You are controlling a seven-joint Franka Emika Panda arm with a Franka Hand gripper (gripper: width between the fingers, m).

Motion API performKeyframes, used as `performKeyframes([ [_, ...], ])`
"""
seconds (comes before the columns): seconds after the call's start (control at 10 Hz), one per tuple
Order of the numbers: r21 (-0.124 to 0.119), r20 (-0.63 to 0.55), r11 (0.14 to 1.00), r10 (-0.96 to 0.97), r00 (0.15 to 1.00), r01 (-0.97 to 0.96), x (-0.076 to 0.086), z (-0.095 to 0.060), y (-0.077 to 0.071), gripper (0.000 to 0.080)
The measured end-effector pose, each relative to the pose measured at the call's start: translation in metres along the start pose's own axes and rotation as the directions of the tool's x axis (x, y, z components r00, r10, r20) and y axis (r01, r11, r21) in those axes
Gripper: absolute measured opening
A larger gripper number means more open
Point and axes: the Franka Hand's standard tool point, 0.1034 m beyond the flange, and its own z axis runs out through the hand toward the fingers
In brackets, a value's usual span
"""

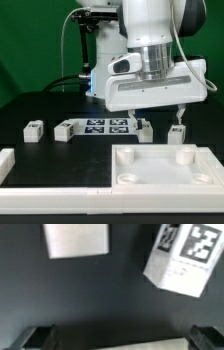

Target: Assemble one leg

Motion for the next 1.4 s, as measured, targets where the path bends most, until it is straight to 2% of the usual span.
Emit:
performKeyframes([
  [0.2, 0.010, 0.014, 0.964, 0.267, 0.964, -0.267, -0.010, 0.003, -0.015, 0.0649],
  [0.6, 0.004, 0.050, 0.968, 0.250, 0.967, -0.251, -0.011, 0.003, -0.014, 0.0649],
  [0.7, -0.008, 0.145, 0.981, 0.193, 0.970, -0.194, -0.019, 0.000, -0.013, 0.0649],
  [0.9, -0.014, 0.347, 0.984, 0.171, 0.922, -0.177, -0.024, -0.007, -0.020, 0.0649],
  [1.0, -0.015, 0.408, 0.985, 0.165, 0.898, -0.174, -0.026, -0.006, -0.025, 0.0649],
  [1.1, -0.020, 0.536, 0.986, 0.152, 0.831, -0.167, -0.033, -0.007, -0.029, 0.0649],
  [1.3, -0.031, 0.692, 0.985, 0.144, 0.707, -0.171, -0.036, -0.003, -0.033, 0.0649],
  [1.4, -0.036, 0.732, 0.983, 0.148, 0.665, -0.179, -0.035, 0.008, -0.032, 0.0649],
])
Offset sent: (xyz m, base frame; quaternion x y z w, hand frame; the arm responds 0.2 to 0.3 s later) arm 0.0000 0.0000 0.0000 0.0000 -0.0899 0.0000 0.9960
